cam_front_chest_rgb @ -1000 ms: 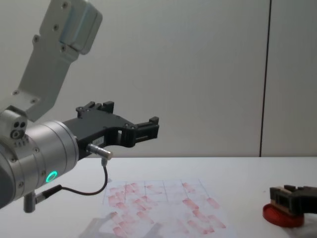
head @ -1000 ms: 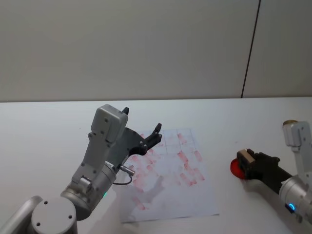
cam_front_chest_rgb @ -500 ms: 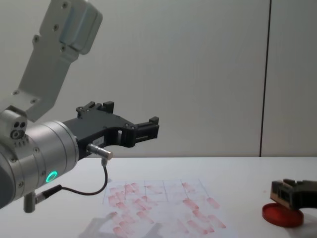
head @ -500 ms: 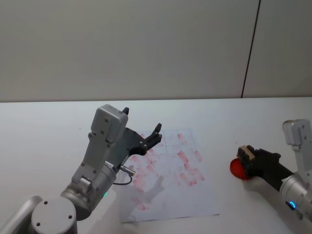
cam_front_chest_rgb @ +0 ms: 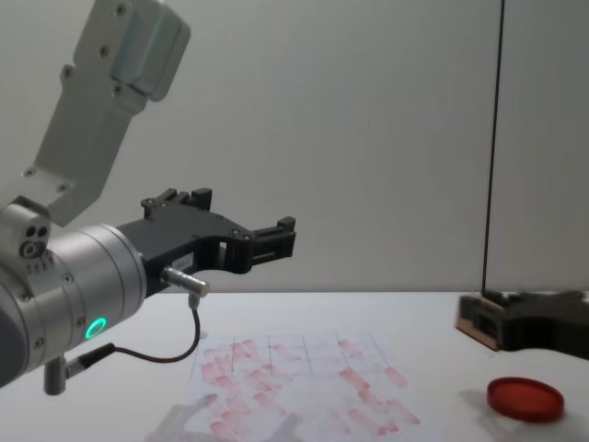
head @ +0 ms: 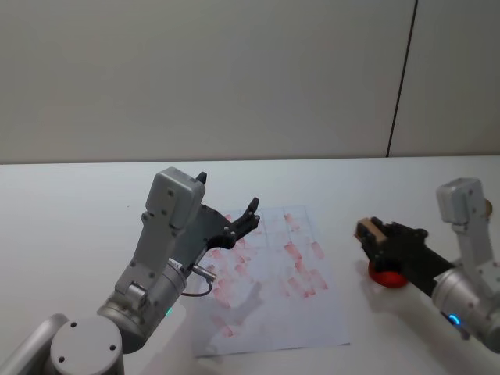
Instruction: Use the one hand to pick up the stamp and affix it onto the A4 paper.
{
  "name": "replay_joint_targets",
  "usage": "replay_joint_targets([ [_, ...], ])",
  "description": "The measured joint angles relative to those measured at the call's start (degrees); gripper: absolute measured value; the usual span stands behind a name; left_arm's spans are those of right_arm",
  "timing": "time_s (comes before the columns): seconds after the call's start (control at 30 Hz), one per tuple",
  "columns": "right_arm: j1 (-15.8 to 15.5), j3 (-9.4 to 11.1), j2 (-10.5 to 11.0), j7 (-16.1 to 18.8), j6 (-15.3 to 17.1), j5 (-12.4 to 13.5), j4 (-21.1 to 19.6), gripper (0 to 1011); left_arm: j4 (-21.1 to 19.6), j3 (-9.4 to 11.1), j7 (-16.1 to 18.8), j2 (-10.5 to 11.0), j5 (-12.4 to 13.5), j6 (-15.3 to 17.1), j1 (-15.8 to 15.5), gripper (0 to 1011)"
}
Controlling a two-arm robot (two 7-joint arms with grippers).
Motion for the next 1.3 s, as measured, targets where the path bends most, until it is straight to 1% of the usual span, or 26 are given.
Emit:
replay_joint_targets([
  [0.37,0.7,-2.3,-1.7,4.5,0.9,-0.7,-1.4,217,0.0,0.0,0.0,0.0,0.0,0.0,0.0,993],
  [0.6,0.7,-3.7,-2.6,6.3,1.5,-1.3,-1.4,217,0.0,0.0,0.0,0.0,0.0,0.0,0.0,993],
  [0.97,0.0,-5.4,-3.3,7.8,2.1,-2.0,-0.9,217,0.0,0.0,0.0,0.0,0.0,0.0,0.0,993],
  [1.3,-0.8,-6.4,-3.3,8.5,2.0,-2.7,-0.2,217,0.0,0.0,0.0,0.0,0.0,0.0,0.0,993],
])
